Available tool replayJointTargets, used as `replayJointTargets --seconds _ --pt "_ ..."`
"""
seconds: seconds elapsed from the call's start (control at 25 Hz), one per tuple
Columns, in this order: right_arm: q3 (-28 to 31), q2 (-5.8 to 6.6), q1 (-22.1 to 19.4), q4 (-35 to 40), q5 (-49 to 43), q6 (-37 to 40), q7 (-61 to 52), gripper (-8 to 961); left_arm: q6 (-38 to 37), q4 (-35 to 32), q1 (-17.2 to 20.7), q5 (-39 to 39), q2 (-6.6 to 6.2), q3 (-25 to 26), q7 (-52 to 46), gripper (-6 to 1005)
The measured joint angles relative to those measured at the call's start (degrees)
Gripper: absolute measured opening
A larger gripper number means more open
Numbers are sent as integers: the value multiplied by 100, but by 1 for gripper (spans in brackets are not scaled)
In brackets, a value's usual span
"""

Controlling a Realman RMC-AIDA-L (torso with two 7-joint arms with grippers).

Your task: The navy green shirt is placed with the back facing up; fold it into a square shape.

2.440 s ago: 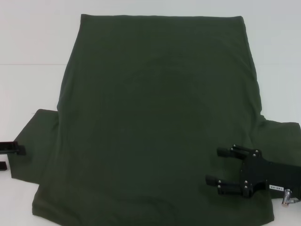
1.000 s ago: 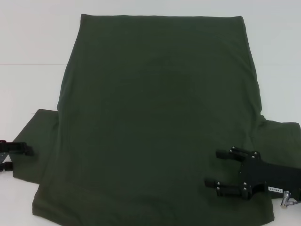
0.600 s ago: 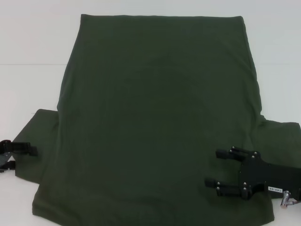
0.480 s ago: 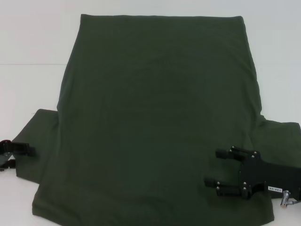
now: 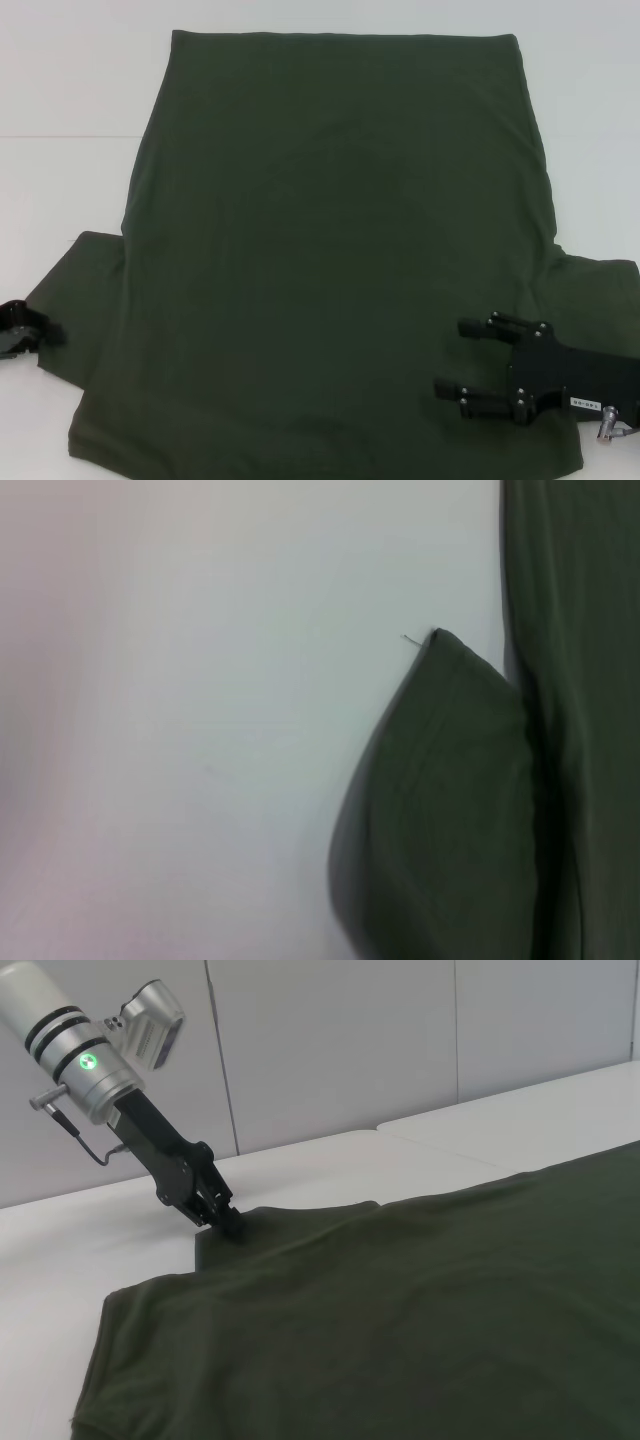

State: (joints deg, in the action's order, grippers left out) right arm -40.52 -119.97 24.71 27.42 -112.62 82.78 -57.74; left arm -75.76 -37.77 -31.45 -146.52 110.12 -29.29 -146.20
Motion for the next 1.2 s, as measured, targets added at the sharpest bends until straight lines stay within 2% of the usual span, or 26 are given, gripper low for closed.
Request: replayJointTargets --seconds 0.44,0.72,1.04,1.2 --pt "0 0 -2 0 3 10 0 899 0 -68 28 3 -1 6 -4 15" --pt "0 0 -1 0 21 10 -6 899 0 -229 56 -31 -18 -6 53 14" --pt "0 0 16 0 24 10 -9 899 -33 -487 85 -59 -232 31 80 15" --pt "6 0 16 0 31 10 -9 899 -25 -668 115 -61 -299 36 42 15"
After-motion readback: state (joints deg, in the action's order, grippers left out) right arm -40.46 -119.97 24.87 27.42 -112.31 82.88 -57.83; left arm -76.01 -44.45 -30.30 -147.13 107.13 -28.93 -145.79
